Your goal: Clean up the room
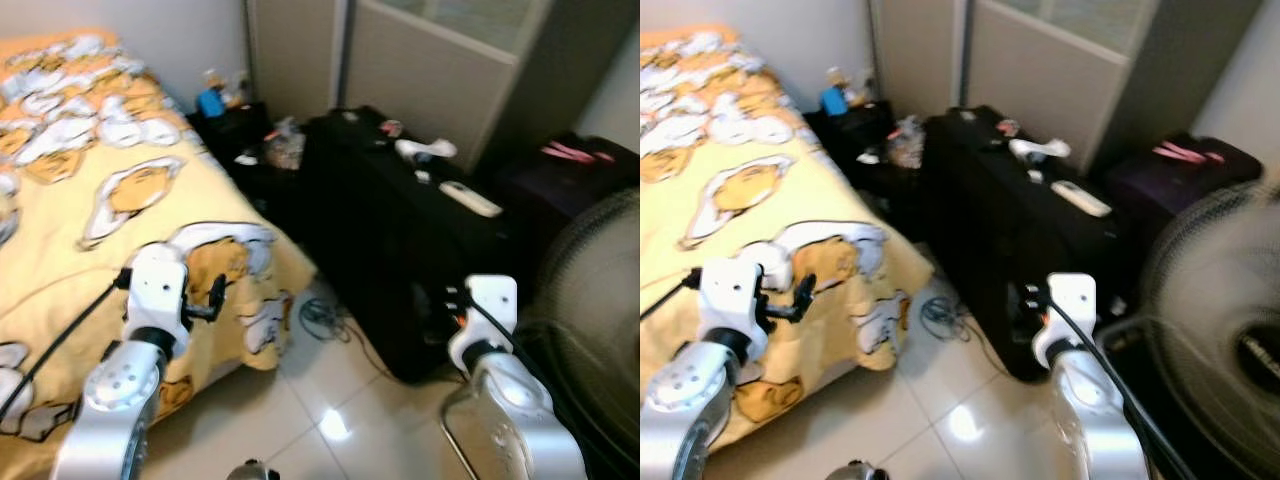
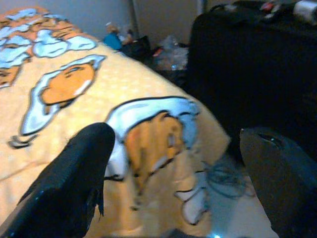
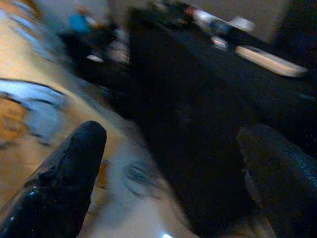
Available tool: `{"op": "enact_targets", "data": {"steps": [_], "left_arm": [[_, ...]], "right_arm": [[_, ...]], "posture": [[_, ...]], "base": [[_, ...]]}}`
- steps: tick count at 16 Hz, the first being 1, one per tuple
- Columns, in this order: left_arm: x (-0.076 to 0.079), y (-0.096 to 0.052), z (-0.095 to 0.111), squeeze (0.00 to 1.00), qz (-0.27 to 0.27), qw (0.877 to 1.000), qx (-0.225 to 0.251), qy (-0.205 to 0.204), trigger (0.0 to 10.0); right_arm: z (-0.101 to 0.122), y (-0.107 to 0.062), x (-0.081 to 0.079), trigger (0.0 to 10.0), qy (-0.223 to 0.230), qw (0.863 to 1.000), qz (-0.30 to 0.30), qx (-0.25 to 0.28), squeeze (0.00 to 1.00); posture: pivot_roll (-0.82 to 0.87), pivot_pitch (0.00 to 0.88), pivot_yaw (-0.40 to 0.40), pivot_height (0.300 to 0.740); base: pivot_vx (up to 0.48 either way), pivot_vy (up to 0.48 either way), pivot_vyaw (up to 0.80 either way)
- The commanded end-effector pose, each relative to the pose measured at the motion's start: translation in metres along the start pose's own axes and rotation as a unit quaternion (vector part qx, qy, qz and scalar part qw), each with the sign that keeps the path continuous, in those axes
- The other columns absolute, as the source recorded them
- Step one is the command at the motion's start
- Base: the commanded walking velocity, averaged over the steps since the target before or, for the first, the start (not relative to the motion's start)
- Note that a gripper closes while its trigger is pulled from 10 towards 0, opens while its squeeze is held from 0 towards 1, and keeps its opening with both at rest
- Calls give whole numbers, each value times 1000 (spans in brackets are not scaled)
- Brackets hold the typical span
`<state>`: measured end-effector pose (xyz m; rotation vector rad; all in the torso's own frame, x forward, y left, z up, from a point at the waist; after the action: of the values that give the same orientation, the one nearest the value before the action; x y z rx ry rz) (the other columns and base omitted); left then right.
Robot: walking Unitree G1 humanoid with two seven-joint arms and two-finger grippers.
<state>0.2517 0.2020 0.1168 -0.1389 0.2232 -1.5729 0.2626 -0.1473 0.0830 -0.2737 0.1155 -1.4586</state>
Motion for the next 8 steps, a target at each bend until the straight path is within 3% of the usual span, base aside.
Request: {"op": "enact_targets", "data": {"steps": [1,3,5,6,8], "left_arm": [[3,3,4,0,-8,1000,2,0,10000],[3,6,6,0,-14,1000,-1,0,10000],[5,2,7,0,-12,1000,-3,-8,10000],[11,0,5,0,-12,1000,-6,-9,10000],[7,0,6,0,-13,1000,-9,8,10000]], "right_arm": [[-5,-2,6,10000,15,1000,-11,-14,0],[11,2,7,10000,33,999,-2,28,0],[9,0,11,10000,74,997,8,14,0],[5,0,15,10000,56,998,11,7,0],[-3,0,13,10000,79,997,7,-23,0]], "posture": [[-79,0,-36,740],[-73,0,-54,740],[-82,0,-27,740],[-58,0,-24,740],[-94,0,-2,740]], "base": [[0,277,0],[0,289,0],[0,302,0],[0,307,0],[0,313,0]]}}
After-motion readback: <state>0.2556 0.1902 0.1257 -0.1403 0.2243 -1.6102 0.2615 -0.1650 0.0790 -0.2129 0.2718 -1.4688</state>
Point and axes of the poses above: a point about 5 cm out from each wrist's last joint towards the gripper, its own y axis pointing out of the wrist towards the gripper, its own z axis along the axis of the wrist's last joint, x = y × z, the point moved 2 cm from there along y, pointing out of the wrist towards the gripper, and after that the axes turned 9 degrees about -y, right-handed, at the moved point
